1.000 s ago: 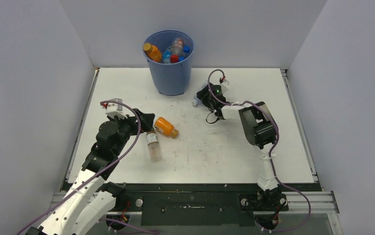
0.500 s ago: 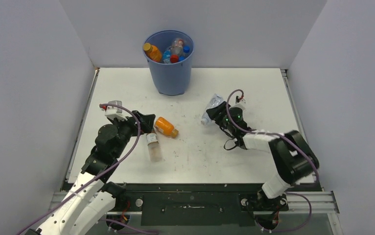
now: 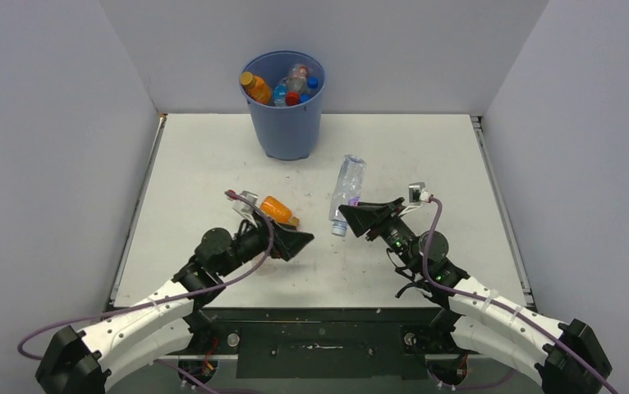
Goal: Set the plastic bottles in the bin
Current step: Pick up the plastic bottle at the center of the board, then place the plastic bottle in the trash bin.
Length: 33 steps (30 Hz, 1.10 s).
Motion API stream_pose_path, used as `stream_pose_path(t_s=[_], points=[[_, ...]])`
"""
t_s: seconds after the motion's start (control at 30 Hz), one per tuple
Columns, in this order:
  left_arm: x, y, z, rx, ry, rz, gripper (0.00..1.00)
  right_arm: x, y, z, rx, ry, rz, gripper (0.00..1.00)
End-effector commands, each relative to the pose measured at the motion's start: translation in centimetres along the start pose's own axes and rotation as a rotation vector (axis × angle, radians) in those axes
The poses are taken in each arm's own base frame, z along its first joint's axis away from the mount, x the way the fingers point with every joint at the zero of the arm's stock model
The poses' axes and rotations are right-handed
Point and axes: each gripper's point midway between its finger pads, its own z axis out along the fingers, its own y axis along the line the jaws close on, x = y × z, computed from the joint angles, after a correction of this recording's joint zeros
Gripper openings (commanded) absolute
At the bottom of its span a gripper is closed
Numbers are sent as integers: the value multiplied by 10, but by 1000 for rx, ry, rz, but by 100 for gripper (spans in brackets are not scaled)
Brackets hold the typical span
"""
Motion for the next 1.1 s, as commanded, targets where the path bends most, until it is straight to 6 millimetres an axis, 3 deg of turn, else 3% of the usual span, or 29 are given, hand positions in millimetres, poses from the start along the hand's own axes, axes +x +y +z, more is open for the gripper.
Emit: stream_pose_path(t_s=[0.0, 0.1, 0.57, 0.7, 0.93, 1.03, 1.07], points=[[0, -85, 9, 281, -17, 119, 96, -1, 19, -5, -72, -21, -22, 31], [11, -97, 15, 317, -10, 153, 96, -2, 30, -5, -105, -28, -8, 31], [5, -104, 36, 320, -56, 121, 97, 5, 59, -5, -178, -22, -8, 31], [11, -110, 37, 356, -27, 117, 74, 2, 55, -6, -153, -44, -9, 31], [22, -115, 34, 397, 23, 128, 22, 3, 55, -7, -150, -45, -9, 31], [22, -117, 33, 408, 23, 149, 0, 4, 56, -7, -150, -34, -6, 40], [21, -116, 32, 402, 24, 161, 0, 4, 57, -7, -154, -29, -7, 45]])
